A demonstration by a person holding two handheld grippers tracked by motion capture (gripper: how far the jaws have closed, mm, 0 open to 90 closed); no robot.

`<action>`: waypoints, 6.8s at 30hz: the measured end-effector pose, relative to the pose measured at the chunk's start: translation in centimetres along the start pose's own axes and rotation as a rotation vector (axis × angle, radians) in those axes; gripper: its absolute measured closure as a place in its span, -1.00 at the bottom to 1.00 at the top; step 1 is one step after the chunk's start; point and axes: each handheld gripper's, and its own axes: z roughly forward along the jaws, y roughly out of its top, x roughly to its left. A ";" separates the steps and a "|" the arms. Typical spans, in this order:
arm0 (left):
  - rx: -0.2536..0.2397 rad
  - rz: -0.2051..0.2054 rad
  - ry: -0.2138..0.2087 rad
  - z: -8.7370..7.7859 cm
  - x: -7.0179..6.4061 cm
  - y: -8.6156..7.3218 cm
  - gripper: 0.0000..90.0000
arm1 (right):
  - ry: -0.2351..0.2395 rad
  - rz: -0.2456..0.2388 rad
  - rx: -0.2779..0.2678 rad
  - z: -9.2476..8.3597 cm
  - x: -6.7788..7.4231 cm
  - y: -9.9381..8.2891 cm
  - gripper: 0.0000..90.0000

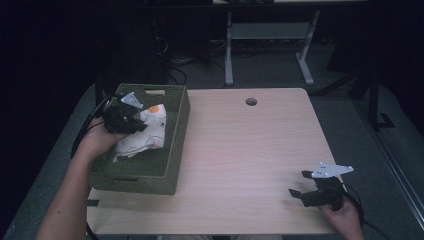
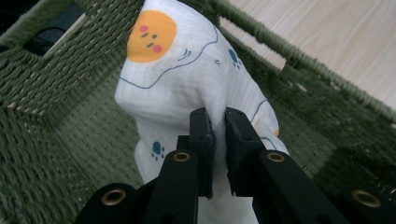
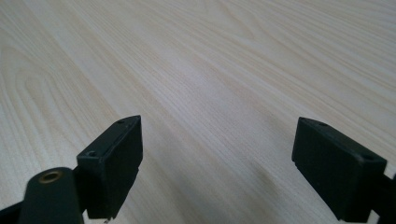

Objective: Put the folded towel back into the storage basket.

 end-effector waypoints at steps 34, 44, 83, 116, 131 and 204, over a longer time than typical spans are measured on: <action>0.074 -0.015 -0.034 4.0 1.3 -4.0 0.82 | -0.010 0.005 0.018 0.1 0.0 -0.2 -0.64; 0.054 0.066 -0.047 4.4 1.2 -4.0 0.82 | -0.013 0.008 0.022 0.1 -0.1 -0.3 -0.64; 0.059 0.037 -0.074 5.9 -0.1 -2.6 0.43 | -0.007 0.010 0.020 0.0 0.2 -0.3 -0.65; 0.304 0.098 -0.209 12.9 -0.9 -2.5 0.86 | -0.004 0.031 0.007 -0.3 -0.2 -0.5 -0.64; 0.292 0.097 -0.242 10.7 -0.7 -3.0 0.77 | -0.005 0.027 0.007 -0.3 -0.1 -0.4 -0.65; -0.254 -0.211 -0.191 2.5 -4.2 0.2 0.00 | -0.008 0.027 -0.021 -0.7 -0.4 0.0 -0.65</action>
